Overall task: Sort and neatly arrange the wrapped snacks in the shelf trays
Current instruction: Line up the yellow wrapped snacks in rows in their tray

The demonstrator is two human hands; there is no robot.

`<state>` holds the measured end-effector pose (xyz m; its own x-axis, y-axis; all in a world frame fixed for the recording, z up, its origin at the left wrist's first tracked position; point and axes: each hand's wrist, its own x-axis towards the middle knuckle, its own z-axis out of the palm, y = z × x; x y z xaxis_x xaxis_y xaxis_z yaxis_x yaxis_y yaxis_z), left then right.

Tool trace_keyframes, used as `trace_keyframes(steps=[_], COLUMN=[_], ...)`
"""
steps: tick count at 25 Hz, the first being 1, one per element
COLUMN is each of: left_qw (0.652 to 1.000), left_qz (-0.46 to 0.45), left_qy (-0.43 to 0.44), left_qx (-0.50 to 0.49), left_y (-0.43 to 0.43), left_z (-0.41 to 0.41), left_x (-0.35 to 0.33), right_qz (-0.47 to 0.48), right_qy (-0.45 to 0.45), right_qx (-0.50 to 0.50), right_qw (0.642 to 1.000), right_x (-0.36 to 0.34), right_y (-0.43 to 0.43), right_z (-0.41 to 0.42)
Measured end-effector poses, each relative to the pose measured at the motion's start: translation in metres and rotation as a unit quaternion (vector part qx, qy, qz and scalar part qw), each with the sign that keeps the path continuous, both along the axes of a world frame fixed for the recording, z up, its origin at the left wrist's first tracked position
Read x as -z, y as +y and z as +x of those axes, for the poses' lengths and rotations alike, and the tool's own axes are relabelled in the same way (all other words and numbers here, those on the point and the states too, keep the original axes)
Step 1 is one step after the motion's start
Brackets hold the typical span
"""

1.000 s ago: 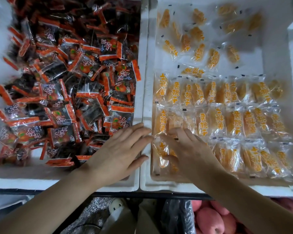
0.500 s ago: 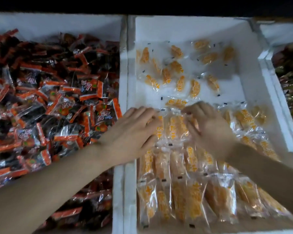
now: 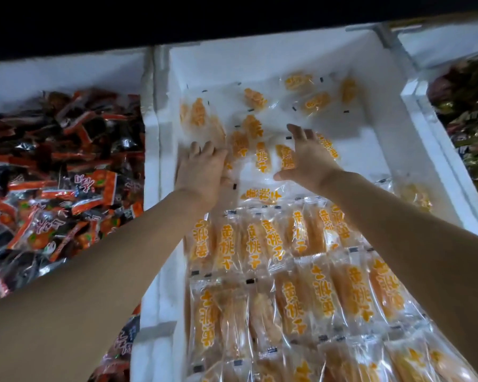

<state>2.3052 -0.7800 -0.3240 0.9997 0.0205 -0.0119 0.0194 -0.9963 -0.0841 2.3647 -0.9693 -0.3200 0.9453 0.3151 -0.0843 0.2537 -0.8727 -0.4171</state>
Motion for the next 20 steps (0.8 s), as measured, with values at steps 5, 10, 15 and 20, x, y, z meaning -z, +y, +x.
trace_keyframes(steps=[5, 10, 15, 20], left_qw=[0.999, 0.954, 0.774, 0.67], left_qz=[0.008, -0.247, -0.6, -0.72], left_qy=[0.009, -0.164, -0.026, 0.087], left_qx=[-0.051, -0.048, -0.201, -0.158], left_y=[-0.008, -0.017, -0.056, -0.061], left_z=[0.003, -0.014, -0.013, -0.02], left_x=[-0.013, -0.034, -0.046, -0.049], right_qz=[0.087, 0.259, 0.331, 0.354], right_qy=[0.016, -0.074, 0.097, 0.126], right_qx=[0.015, 0.107, 0.03, 0.026], right_qw=[0.996, 0.957, 0.938, 0.926], right_x=[-0.006, -0.04, -0.057, -0.051], right_y=[-0.008, -0.02, -0.003, -0.007], right_z=[0.007, -0.005, -0.033, -0.048])
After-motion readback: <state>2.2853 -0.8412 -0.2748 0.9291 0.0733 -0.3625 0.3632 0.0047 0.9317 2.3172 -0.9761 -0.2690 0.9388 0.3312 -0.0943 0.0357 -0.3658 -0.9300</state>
